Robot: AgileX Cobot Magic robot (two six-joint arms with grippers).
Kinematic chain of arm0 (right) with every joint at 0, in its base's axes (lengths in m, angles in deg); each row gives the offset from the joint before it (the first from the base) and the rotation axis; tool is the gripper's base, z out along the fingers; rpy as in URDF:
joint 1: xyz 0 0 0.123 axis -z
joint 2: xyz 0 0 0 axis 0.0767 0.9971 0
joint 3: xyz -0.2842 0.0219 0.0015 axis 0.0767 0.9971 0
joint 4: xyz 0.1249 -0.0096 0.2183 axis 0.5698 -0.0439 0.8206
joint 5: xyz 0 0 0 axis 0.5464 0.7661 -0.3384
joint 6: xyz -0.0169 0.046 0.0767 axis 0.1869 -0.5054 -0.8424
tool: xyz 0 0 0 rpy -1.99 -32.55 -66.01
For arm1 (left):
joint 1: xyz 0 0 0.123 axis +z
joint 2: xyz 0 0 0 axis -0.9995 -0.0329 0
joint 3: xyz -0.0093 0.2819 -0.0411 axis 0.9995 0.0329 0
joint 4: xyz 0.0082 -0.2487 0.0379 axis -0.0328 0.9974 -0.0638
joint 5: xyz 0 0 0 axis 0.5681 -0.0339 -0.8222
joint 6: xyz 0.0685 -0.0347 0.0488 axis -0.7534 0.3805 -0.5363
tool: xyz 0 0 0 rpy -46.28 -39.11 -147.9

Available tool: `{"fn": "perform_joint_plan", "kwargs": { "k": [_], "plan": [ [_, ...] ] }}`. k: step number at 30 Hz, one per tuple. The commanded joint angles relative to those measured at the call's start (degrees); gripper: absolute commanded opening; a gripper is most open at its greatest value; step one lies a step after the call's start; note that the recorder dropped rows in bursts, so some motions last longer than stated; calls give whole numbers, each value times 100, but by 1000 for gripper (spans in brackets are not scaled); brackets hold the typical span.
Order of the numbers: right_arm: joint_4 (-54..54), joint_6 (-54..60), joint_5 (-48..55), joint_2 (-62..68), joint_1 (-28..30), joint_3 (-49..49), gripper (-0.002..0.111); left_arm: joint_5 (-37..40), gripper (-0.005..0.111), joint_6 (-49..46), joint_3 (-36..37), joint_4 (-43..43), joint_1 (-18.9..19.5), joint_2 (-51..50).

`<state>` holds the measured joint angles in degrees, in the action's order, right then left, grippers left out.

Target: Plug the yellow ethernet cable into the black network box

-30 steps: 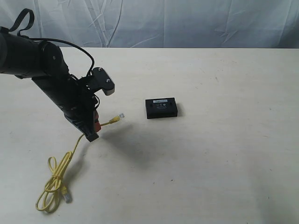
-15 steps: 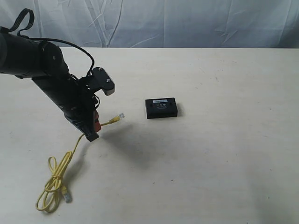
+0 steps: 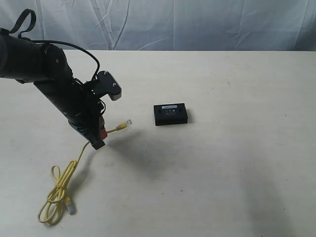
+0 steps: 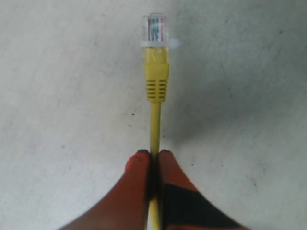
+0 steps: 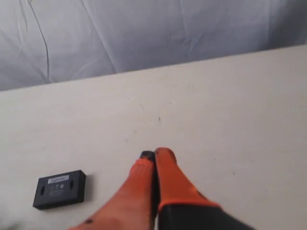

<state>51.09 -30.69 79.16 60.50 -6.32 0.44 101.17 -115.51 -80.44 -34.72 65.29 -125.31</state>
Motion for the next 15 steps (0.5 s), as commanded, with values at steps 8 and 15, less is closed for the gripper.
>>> {"fn": "perform_joint_plan", "kwargs": {
  "k": [8, 15],
  "plan": [
    [1291, 1411, 31, 3439, -1011, -1480, -1, -132, 0, -6, 3, 68, -11, -11],
    [1291, 1506, 317, 5252, -1853, -3012, -1, -32, 0, 17, 3, 66, -11, -11]
  ]
}}
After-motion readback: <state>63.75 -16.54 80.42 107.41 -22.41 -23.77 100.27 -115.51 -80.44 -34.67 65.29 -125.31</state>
